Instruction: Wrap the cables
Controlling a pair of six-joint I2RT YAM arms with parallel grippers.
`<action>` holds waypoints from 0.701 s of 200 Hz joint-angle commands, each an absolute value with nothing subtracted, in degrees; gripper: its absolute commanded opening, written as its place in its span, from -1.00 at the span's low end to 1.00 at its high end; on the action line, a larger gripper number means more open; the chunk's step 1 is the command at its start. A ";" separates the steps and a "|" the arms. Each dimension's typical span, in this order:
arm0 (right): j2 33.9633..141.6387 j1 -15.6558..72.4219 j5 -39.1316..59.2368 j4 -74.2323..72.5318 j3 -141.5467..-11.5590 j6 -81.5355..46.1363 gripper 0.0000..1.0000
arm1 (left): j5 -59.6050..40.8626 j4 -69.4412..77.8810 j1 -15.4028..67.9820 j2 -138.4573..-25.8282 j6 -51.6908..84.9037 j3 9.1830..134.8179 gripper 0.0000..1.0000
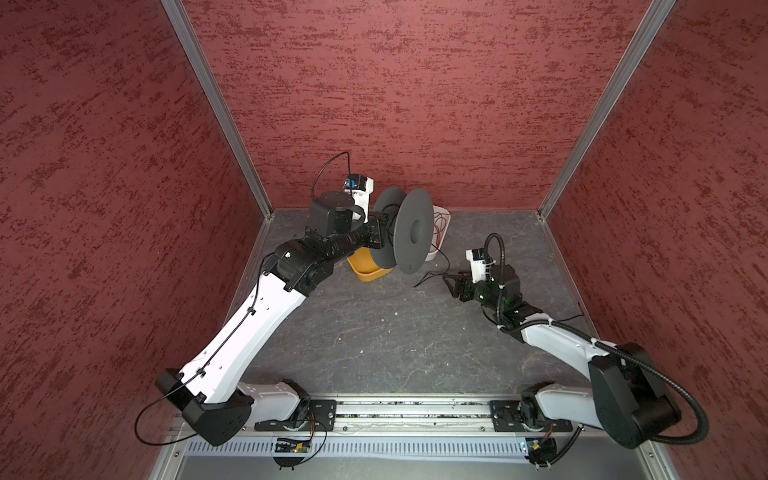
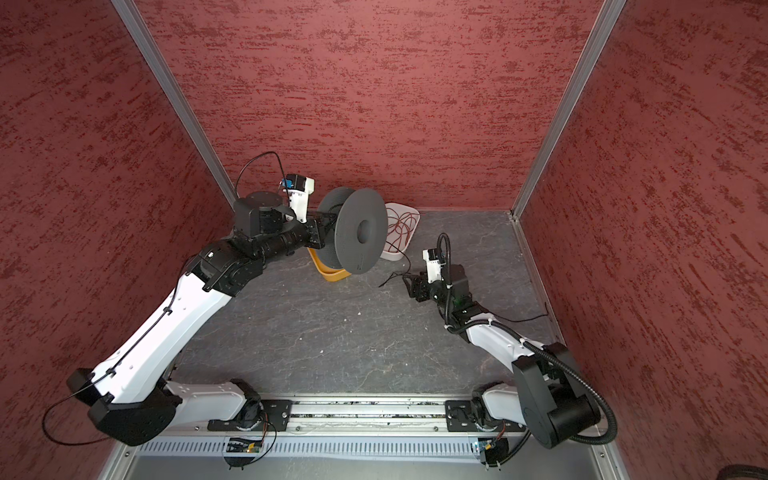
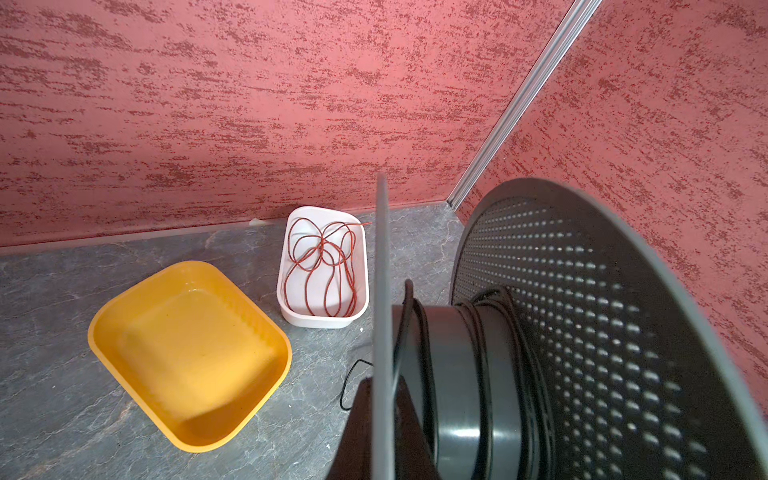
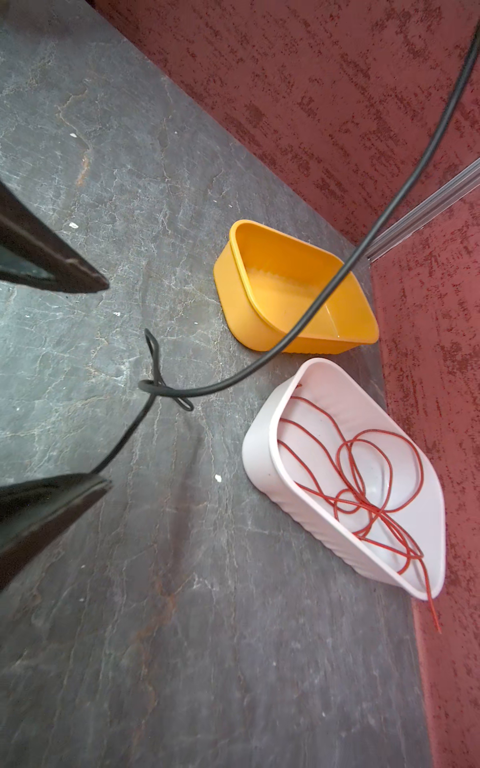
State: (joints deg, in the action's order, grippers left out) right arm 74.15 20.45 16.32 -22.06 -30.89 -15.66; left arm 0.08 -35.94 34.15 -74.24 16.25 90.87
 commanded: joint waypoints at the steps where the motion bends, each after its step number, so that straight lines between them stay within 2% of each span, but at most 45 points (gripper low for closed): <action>1: 75.36 20.52 16.93 -30.09 -30.88 -18.09 0.32 | 0.27 -31.15 33.90 -72.94 16.98 92.89 -1.00; 56: 82.91 20.52 16.80 -31.70 -36.82 -19.06 0.16 | 0.44 -31.18 33.84 -72.52 17.05 93.01 -1.00; 84: 87.02 20.52 16.94 -33.05 -37.91 -19.59 -0.02 | 1.73 -30.76 33.65 -71.91 17.62 92.37 -1.00; 107: 88.87 20.65 17.67 -34.34 -38.14 -20.17 -0.25 | 1.76 -30.73 33.10 -71.88 18.15 92.01 -1.00; 140: 90.56 21.30 17.92 -33.70 -38.59 -20.48 -0.71 | 1.58 -30.85 32.55 -71.81 18.28 91.93 -1.00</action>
State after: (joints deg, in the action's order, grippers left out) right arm 89.80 20.58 17.34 -31.48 -37.04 -19.90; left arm 1.43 -35.94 33.08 -74.06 17.17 90.87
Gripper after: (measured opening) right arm 0.204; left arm 0.089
